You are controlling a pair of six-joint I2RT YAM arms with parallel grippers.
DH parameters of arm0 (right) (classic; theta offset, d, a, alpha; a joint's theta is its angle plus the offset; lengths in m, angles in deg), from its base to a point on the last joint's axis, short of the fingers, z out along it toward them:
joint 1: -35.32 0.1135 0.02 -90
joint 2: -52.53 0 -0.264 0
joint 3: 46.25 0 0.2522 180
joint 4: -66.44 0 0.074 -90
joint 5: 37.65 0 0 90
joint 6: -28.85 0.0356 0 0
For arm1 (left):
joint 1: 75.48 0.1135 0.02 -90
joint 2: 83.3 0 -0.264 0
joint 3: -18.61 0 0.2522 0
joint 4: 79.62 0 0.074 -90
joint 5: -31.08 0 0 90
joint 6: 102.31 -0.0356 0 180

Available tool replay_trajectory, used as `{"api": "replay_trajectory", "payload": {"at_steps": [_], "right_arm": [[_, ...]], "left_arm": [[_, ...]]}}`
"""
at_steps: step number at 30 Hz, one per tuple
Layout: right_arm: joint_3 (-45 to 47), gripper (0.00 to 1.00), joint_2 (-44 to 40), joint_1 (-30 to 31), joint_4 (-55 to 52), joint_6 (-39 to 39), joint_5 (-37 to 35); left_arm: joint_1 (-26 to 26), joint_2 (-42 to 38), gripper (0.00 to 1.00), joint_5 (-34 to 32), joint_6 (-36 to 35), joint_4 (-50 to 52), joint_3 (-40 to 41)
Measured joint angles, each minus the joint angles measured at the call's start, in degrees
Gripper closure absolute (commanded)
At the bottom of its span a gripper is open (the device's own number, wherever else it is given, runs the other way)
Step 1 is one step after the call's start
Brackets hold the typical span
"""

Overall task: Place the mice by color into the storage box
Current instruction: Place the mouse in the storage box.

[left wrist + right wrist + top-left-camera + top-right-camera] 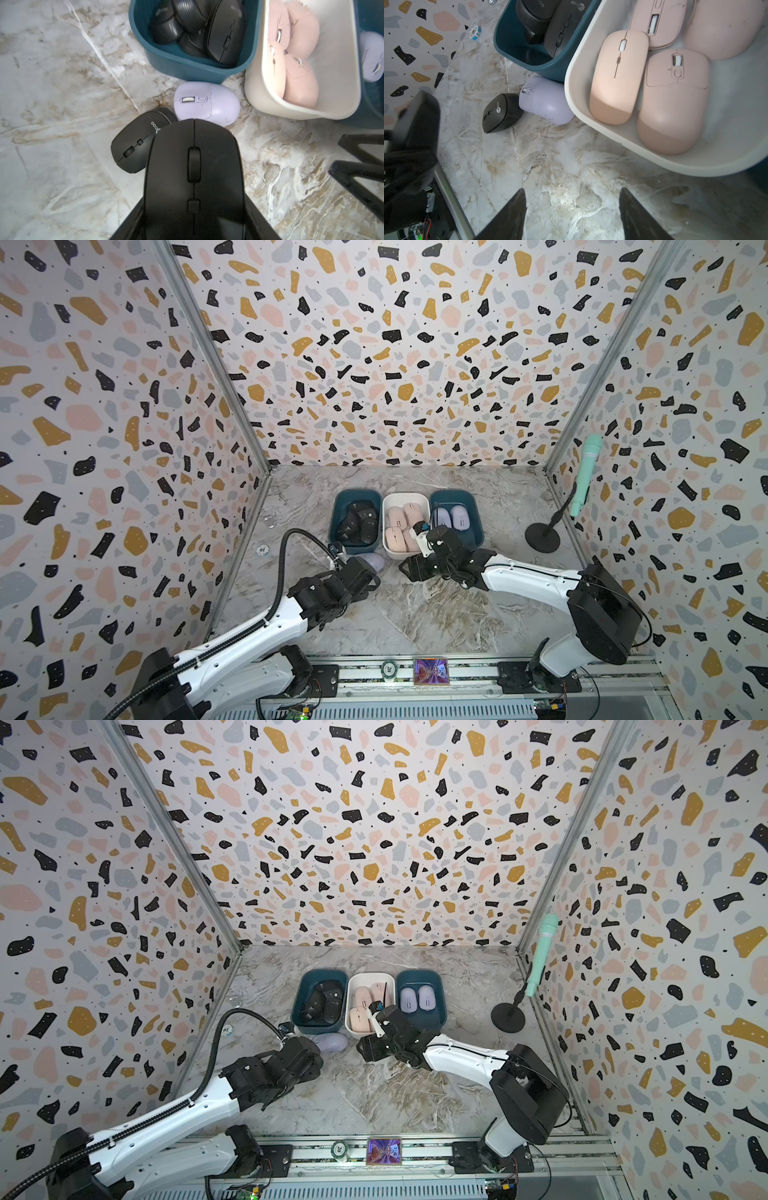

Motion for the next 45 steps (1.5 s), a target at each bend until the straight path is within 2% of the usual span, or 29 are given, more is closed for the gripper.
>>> {"api": "replay_trajectory", "payload": {"at_steps": [10, 17, 29, 37, 45], "right_arm": [[0.0, 0.29, -0.9, -0.6, 0.0, 0.5, 0.4], [0.0, 0.29, -1.2, -0.9, 0.0, 0.8, 0.9], [0.0, 0.29, -1.2, -1.6, 0.0, 1.2, 1.1], [0.0, 0.29, -1.2, -2.0, 0.0, 1.5, 0.8], [1.5, 0.29, -3.3, -2.1, 0.8, 3.1, -1.4]], "left_arm": [[0.7, 0.4, 0.57, -6.5, -2.6, 0.9, -7.0], [6.9, 5.0, 0.57, -6.7, -9.6, -2.6, -11.8], [21.9, 18.9, 0.57, 1.4, -21.1, -13.9, -18.9], [24.9, 31.1, 0.58, 6.1, -25.6, -18.5, -26.3], [26.0, 44.2, 0.58, 9.8, -29.1, -18.9, -34.9]]}}
